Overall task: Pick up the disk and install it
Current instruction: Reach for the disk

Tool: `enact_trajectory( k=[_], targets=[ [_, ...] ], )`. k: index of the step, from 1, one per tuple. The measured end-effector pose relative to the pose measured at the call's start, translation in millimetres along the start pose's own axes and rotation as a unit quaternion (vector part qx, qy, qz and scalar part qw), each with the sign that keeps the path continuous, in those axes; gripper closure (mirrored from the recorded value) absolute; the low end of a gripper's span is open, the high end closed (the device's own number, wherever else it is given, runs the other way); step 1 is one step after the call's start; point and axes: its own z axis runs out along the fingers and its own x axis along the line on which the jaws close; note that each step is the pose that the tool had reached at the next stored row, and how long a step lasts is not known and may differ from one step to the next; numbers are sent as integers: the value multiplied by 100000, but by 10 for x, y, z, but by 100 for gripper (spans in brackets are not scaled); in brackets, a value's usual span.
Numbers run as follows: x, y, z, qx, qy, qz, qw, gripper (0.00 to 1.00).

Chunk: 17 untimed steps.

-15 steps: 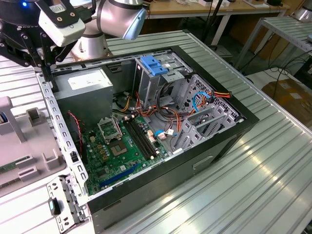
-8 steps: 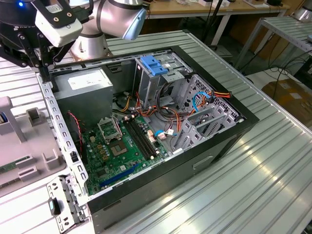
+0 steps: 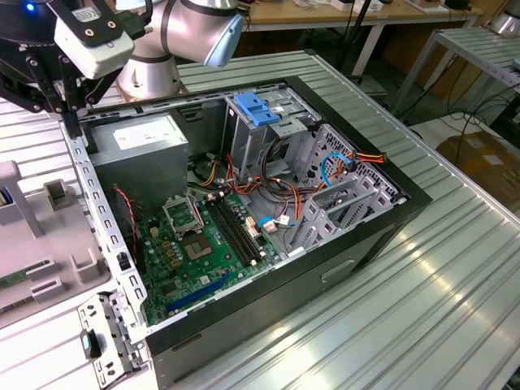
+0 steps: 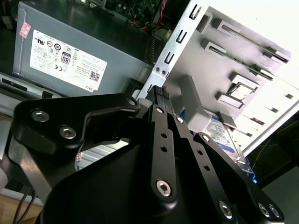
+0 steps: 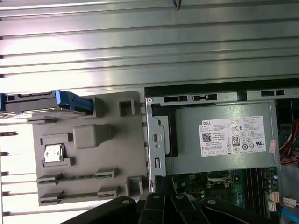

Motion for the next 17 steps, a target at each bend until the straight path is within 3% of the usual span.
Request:
enact_trajectory(
  k=[17],
  targets=[
    [123, -9, -1, -3, 0, 1, 100000, 89]
  ],
)
